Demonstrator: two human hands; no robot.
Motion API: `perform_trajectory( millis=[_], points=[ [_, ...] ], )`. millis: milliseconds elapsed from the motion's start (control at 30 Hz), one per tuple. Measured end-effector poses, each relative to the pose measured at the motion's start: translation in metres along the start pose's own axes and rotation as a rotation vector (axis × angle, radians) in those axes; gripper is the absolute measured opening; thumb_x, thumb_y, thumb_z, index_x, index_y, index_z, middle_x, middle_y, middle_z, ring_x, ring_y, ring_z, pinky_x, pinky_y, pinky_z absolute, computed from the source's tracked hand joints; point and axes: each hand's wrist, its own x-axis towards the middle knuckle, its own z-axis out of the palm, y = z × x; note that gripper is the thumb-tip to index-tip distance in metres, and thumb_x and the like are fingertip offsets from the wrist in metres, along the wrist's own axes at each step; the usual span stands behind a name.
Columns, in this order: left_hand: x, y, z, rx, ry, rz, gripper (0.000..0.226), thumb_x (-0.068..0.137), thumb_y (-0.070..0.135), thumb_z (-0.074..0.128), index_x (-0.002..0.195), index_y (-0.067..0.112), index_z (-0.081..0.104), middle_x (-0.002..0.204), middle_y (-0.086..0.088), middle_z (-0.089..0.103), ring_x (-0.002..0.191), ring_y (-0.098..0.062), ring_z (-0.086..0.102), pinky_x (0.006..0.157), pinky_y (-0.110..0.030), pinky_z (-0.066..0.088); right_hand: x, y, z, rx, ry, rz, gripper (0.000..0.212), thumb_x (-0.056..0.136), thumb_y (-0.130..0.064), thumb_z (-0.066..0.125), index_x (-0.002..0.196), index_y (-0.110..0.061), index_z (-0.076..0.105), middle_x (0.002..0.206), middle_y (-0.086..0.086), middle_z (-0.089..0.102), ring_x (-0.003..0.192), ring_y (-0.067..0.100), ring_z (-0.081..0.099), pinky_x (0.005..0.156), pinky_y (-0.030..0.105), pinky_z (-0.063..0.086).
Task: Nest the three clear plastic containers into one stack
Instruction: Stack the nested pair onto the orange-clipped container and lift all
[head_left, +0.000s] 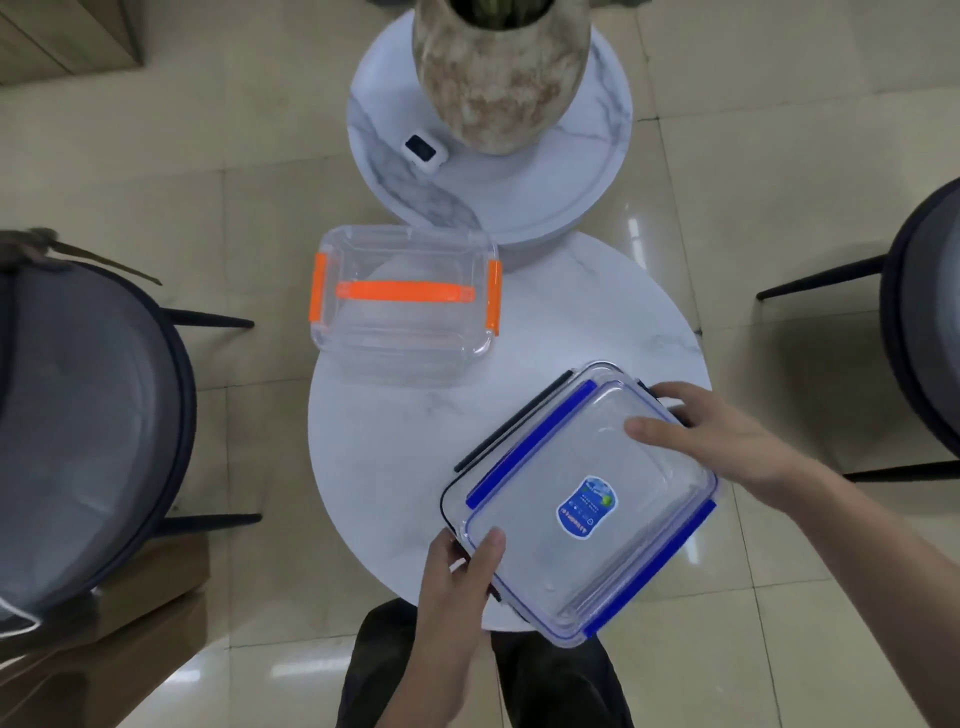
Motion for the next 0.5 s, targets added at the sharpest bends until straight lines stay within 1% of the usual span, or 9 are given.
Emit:
perform_trajectory(
  millis=[67,100,167,233,267,300,367,400,500],
  points=[
    [-0.006,0.016,-0.007,0.097,-0.027,0.059,0.11,0.04,0.06,0.088,0.139,0.031,0.049,0.132,0.006,0.063,0.118,-0.015,0.061,0.058,-0.009,0.056,-0.018,-0.011,-0.001,0.052,0.034,-0.023,0.052,0.06,-0.058,0.076,0.105,-0.042,0.056,0.104,-0.005,0.075,0.084,0.013,0.076,0.074,0.029,0.058],
    [-0.009,0.024,-0.011,0.145,-0.034,0.09,0.113,0.038,0.057,0.09,0.141,0.034,0.048,0.134,0.007,0.061,0.121,-0.014,0.059,0.061,-0.008,0.056,-0.025,-0.017,-0.001,0.073,0.046,-0.04,0.05,0.059,-0.06,0.075,0.103,-0.044,0.056,0.103,-0.006,0.075,0.082,0.013,0.077,0.075,0.033,0.06],
    [-0.012,0.041,-0.019,0.22,-0.04,0.17,0.102,0.046,0.053,0.09,0.138,0.04,0.049,0.134,0.012,0.06,0.119,-0.007,0.059,0.066,-0.007,0.055,-0.036,-0.03,0.001,0.1,0.075,-0.069,0.059,0.059,-0.062,0.072,0.112,-0.043,0.055,0.104,-0.006,0.074,0.081,0.014,0.077,0.073,0.036,0.062],
    [-0.013,0.058,-0.026,0.26,-0.041,0.238,0.087,0.053,0.054,0.092,0.13,0.045,0.053,0.128,0.016,0.063,0.11,0.002,0.063,0.066,-0.008,0.055,-0.041,-0.041,0.004,0.096,0.099,-0.1,0.072,0.062,-0.063,0.069,0.127,-0.036,0.053,0.107,-0.005,0.072,0.081,0.016,0.077,0.066,0.031,0.06],
    [-0.014,0.069,-0.032,0.28,-0.036,0.258,0.084,0.054,0.058,0.092,0.128,0.046,0.054,0.126,0.016,0.065,0.107,0.003,0.064,0.067,-0.009,0.055,-0.042,-0.048,0.007,0.09,0.116,-0.105,0.078,0.064,-0.066,0.069,0.132,-0.032,0.051,0.109,-0.004,0.071,0.083,0.017,0.076,0.066,0.031,0.059],
    [-0.013,0.081,-0.037,0.301,-0.034,0.277,0.083,0.053,0.062,0.088,0.127,0.046,0.055,0.126,0.017,0.065,0.108,0.003,0.064,0.069,-0.011,0.055,-0.042,-0.054,0.009,0.083,0.13,-0.11,0.085,0.064,-0.072,0.071,0.135,-0.031,0.049,0.112,-0.003,0.07,0.088,0.018,0.075,0.069,0.033,0.059],
    [-0.009,0.103,-0.046,0.33,-0.02,0.302,0.083,0.05,0.068,0.079,0.127,0.046,0.057,0.124,0.017,0.067,0.113,-0.002,0.063,0.078,-0.018,0.054,-0.04,-0.069,0.012,0.073,0.139,-0.123,0.099,0.055,-0.083,0.069,0.138,-0.034,0.048,0.118,-0.001,0.07,0.096,0.021,0.074,0.082,0.043,0.06],
    [-0.009,0.116,-0.051,0.351,-0.01,0.322,0.082,0.05,0.069,0.076,0.126,0.045,0.059,0.122,0.017,0.069,0.113,-0.004,0.065,0.08,-0.021,0.055,-0.038,-0.079,0.015,0.085,0.142,-0.127,0.102,0.051,-0.085,0.068,0.138,-0.036,0.048,0.118,0.0,0.071,0.097,0.022,0.075,0.088,0.048,0.058],
    [-0.006,0.159,-0.065,0.395,0.007,0.378,0.069,0.056,0.07,0.073,0.119,0.042,0.066,0.114,0.015,0.076,0.107,-0.008,0.07,0.086,-0.033,0.059,-0.034,-0.109,0.026,0.133,0.162,-0.166,0.091,0.055,-0.081,0.069,0.132,-0.036,0.055,0.111,-0.001,0.076,0.095,0.021,0.076,0.097,0.049,0.054]
  ],
)
